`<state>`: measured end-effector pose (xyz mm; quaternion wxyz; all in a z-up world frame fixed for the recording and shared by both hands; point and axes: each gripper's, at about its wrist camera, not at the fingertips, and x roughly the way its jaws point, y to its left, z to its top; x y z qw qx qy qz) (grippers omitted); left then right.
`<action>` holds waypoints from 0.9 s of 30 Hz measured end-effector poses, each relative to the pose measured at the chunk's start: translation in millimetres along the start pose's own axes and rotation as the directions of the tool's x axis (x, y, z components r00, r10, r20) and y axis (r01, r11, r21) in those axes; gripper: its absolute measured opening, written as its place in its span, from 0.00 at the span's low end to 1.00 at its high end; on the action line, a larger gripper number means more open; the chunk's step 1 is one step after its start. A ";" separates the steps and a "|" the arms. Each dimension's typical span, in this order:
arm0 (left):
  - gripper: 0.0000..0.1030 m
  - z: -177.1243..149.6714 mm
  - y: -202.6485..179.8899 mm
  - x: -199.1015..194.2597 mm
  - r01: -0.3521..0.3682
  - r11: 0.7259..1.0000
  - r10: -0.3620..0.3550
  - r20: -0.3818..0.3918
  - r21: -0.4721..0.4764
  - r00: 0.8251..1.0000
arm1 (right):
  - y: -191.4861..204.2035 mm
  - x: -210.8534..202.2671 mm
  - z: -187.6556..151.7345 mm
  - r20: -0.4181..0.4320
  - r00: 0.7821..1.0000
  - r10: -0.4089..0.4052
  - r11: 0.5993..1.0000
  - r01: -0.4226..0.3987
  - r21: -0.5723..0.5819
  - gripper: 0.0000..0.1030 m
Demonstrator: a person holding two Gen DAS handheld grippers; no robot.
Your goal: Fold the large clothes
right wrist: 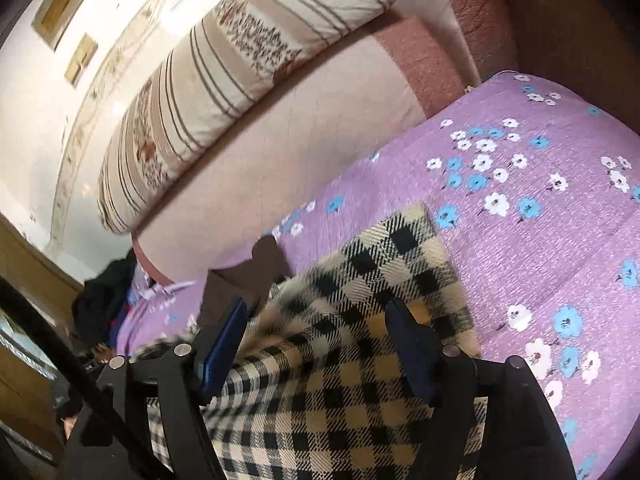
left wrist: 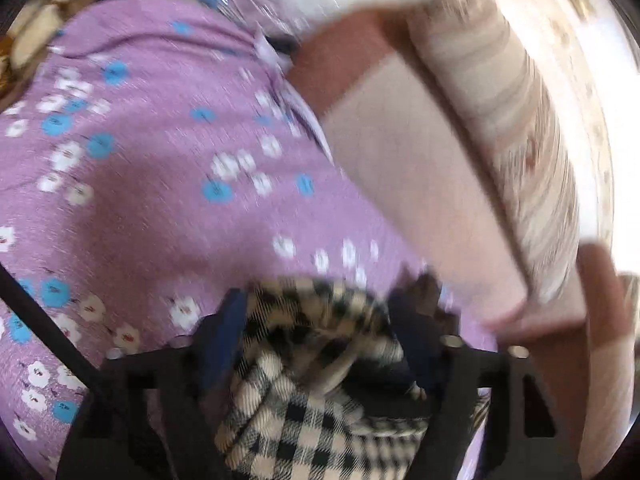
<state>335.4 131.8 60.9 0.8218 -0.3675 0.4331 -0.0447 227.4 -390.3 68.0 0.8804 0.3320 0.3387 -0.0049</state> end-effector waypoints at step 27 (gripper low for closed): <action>0.76 -91.2 69.9 -53.5 -0.029 0.981 0.060 -0.160 0.192 0.985 | 12.5 -72.5 -57.1 -0.104 0.994 -0.035 0.994 0.024 -0.107 0.74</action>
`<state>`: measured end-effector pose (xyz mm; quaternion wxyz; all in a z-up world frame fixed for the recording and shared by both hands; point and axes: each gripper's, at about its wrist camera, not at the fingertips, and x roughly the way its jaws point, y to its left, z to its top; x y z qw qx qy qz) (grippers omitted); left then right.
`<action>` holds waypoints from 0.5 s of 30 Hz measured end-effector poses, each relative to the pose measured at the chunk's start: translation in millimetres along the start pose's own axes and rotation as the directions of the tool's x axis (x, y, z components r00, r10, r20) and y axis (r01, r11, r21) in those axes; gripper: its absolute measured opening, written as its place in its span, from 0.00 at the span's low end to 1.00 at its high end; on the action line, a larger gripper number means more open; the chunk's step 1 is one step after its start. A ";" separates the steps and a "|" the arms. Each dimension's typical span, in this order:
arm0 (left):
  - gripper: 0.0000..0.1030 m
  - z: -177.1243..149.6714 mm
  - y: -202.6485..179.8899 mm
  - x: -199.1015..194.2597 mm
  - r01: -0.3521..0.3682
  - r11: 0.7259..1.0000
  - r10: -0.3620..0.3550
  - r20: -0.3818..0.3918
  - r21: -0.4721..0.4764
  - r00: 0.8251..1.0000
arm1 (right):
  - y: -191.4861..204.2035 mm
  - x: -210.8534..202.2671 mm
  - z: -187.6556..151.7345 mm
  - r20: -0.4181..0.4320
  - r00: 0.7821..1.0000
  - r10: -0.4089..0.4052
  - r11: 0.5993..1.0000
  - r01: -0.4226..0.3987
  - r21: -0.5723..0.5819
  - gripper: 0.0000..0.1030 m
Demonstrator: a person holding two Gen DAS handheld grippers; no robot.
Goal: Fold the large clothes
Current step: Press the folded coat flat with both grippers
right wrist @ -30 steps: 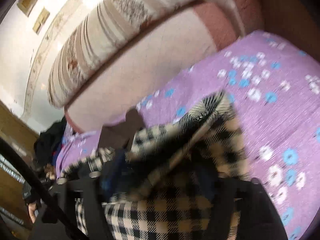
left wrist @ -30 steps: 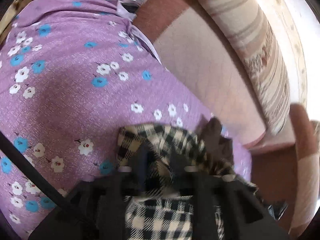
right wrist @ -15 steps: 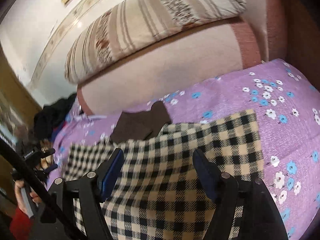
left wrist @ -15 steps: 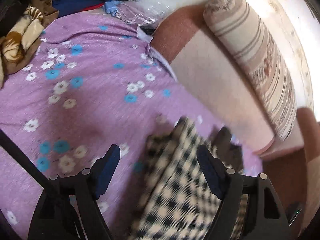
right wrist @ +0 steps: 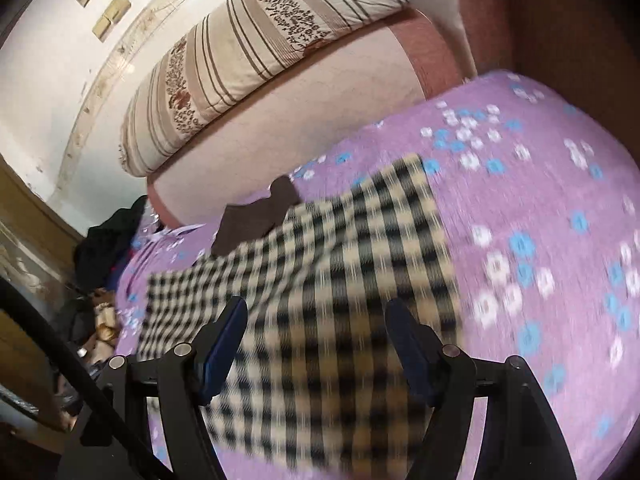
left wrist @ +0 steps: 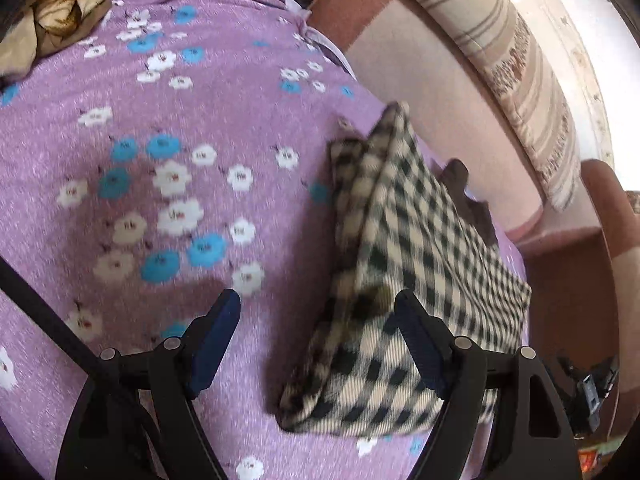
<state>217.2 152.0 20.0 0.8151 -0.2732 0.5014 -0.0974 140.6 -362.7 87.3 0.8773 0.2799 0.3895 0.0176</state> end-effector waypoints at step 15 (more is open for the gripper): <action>0.91 24.8 -27.1 48.3 0.134 0.985 -0.127 -0.068 0.111 0.990 | -85.1 61.3 -8.2 -0.104 0.986 0.128 0.981 -0.111 0.158 0.79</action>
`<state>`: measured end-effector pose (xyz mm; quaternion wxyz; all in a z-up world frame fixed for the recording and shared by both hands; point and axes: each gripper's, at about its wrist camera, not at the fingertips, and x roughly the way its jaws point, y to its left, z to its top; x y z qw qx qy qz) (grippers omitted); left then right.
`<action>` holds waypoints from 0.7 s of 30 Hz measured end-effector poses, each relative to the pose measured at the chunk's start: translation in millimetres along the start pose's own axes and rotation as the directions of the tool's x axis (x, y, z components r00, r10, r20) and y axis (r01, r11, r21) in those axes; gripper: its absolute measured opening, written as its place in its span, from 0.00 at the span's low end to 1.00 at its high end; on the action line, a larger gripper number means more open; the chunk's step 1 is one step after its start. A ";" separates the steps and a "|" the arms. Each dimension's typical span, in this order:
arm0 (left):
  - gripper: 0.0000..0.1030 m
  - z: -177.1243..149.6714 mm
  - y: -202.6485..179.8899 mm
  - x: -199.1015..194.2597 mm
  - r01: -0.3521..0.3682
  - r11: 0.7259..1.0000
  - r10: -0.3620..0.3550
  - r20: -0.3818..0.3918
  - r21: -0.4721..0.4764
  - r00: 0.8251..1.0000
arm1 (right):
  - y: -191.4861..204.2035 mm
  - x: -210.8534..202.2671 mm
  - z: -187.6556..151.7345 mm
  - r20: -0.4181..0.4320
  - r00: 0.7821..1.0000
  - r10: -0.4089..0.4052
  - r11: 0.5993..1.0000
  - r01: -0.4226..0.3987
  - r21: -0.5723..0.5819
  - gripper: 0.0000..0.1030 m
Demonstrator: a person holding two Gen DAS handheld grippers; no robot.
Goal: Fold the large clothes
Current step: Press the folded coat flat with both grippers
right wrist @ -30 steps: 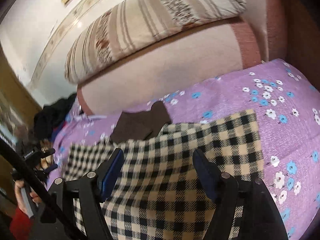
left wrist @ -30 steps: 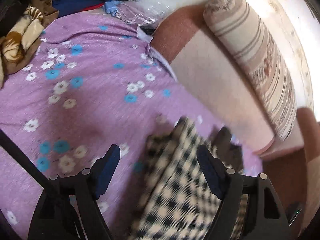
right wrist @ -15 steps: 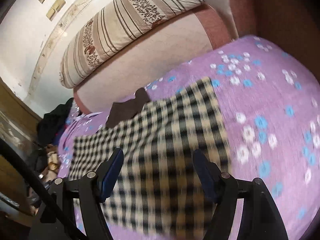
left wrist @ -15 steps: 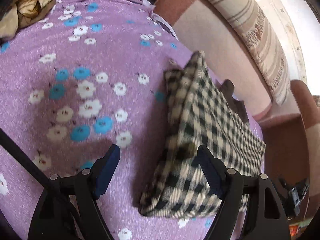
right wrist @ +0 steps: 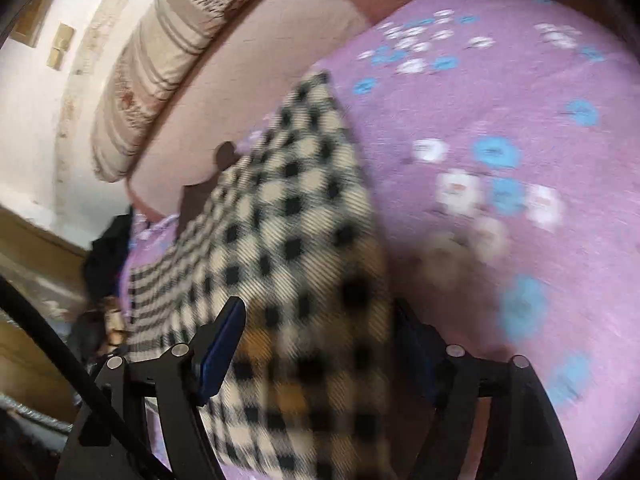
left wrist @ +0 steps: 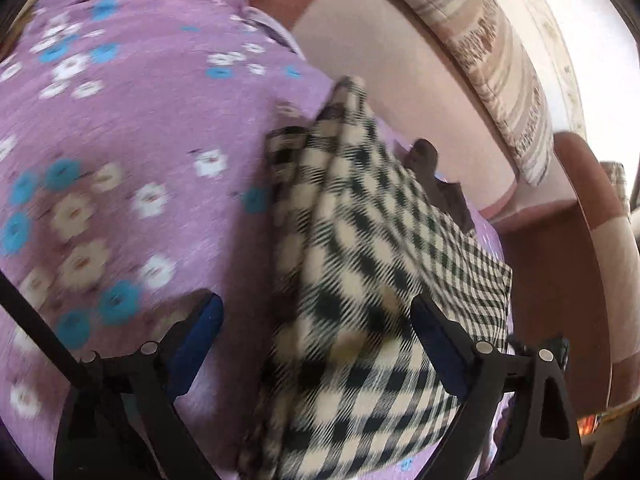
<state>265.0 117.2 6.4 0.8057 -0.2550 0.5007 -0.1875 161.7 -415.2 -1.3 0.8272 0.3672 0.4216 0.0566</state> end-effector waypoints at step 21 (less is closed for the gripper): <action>0.23 -10.5 -79.5 -26.4 -0.076 0.985 0.093 -0.105 0.158 0.990 | 68.8 12.2 -8.7 -0.065 0.988 0.142 0.989 -0.144 -0.031 0.24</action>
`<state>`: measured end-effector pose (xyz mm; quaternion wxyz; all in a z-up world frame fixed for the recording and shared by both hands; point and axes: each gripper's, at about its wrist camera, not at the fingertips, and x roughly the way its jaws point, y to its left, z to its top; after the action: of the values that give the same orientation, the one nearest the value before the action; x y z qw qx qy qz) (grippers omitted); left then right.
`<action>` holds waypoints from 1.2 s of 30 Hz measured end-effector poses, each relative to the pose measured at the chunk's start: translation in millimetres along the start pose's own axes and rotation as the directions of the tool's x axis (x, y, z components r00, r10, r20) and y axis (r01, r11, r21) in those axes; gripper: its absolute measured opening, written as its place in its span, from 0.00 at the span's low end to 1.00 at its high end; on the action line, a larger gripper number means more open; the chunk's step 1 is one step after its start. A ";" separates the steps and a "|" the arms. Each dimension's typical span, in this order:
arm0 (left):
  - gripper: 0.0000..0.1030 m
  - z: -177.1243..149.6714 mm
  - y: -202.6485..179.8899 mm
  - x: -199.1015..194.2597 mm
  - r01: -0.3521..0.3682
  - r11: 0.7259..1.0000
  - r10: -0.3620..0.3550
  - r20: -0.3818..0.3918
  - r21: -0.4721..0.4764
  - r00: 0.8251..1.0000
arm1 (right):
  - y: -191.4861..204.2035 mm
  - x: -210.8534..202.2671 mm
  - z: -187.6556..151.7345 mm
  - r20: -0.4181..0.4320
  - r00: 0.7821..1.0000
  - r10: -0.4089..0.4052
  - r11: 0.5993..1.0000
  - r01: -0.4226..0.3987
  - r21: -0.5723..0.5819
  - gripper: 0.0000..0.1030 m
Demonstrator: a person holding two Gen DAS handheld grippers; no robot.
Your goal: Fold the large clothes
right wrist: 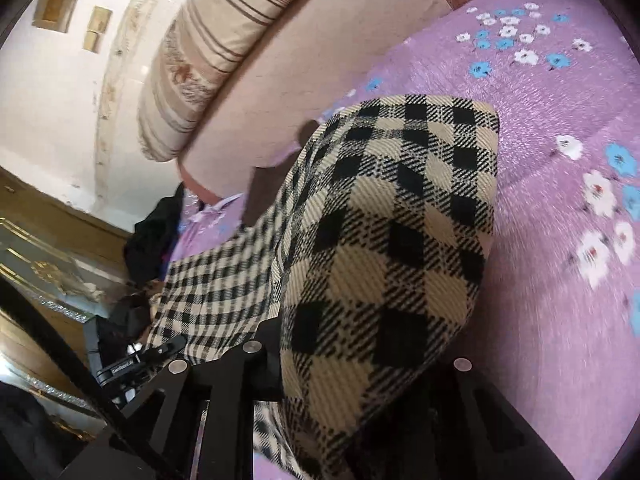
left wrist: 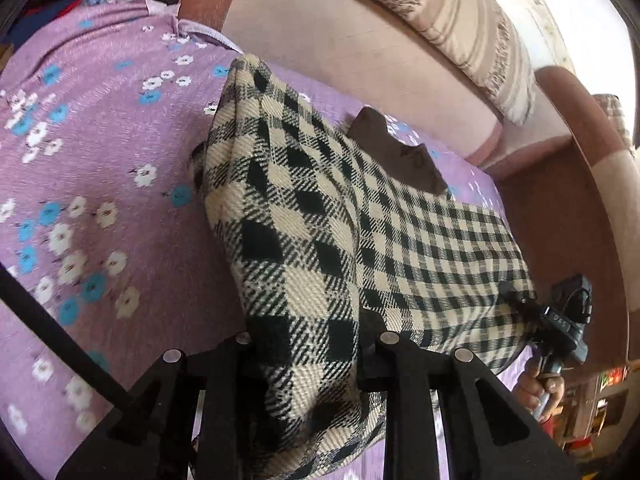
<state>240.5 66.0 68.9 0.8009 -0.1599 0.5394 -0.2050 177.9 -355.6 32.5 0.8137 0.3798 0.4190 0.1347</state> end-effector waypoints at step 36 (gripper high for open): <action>0.59 -99.3 28.2 -13.3 -0.287 0.958 0.284 0.091 0.023 0.955 | 31.0 -15.0 -99.3 0.000 0.974 -0.228 0.956 0.224 -0.191 0.27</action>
<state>148.1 93.5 29.6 0.8476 -0.0746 0.5176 -0.0899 93.8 -292.6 28.0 0.8515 0.2487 0.4539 0.0842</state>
